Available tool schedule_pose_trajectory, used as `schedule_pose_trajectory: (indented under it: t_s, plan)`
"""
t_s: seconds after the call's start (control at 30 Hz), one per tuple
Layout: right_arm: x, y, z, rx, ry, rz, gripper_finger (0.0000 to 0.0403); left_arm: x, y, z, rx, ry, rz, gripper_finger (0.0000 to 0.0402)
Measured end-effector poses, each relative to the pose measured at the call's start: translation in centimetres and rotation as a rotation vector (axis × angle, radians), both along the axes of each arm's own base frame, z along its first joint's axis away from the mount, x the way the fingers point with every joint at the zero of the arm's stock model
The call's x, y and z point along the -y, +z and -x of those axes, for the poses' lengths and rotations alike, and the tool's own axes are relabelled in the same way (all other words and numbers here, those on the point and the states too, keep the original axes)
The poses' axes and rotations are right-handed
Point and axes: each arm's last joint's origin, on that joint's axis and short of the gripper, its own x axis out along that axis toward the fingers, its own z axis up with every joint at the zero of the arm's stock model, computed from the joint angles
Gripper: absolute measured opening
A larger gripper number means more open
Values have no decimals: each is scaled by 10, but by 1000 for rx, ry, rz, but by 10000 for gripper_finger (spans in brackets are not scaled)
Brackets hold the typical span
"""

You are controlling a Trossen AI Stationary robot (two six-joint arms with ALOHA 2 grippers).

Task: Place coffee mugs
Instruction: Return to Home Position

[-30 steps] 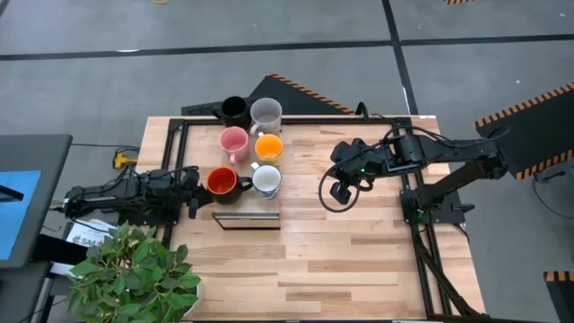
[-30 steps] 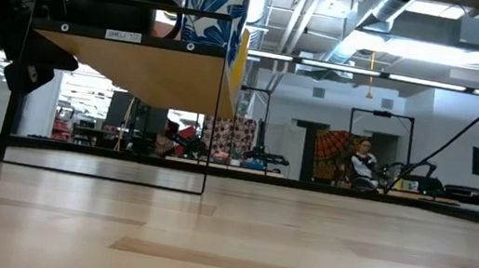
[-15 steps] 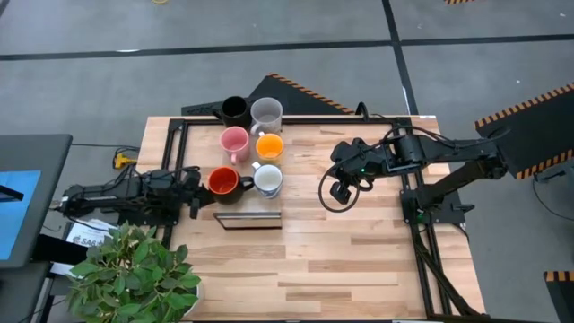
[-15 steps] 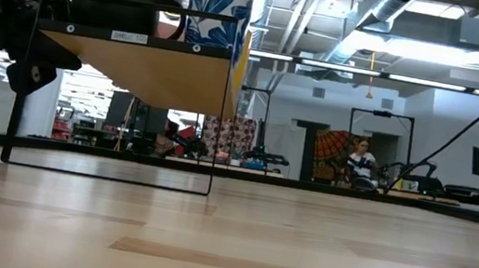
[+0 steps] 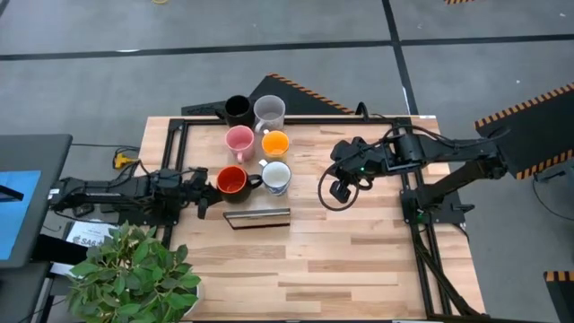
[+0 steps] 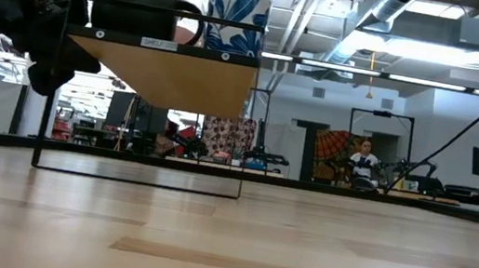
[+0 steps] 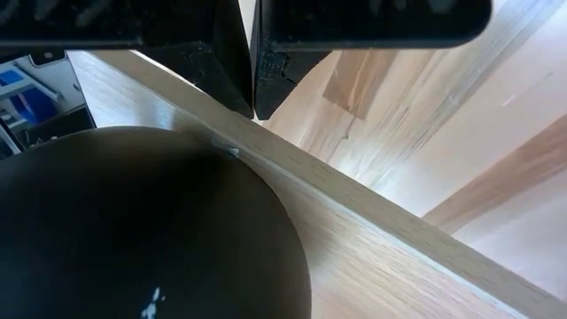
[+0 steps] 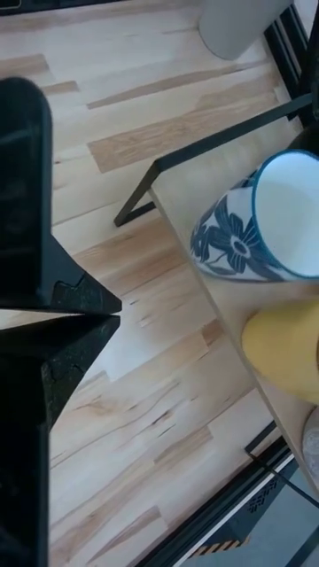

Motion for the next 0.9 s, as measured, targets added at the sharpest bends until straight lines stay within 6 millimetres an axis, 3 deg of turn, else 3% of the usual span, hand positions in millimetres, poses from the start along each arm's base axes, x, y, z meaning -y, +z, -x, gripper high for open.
schedule_pose_trajectory:
  t_s: [0.23,0.5,0.77,0.9]
  plan:
    - [0,0,0,0,-1,-1,18,-1,1,-10,8,5,-2,0]
    - [0,0,0,0,-1,-1,42,-2,1,-19,24,23,-17,0]
    - [0,0,0,-1,0,-1,18,-4,10,-23,104,58,-102,0]
    - [0,0,0,-1,0,-1,25,-4,12,-22,120,62,-130,0]
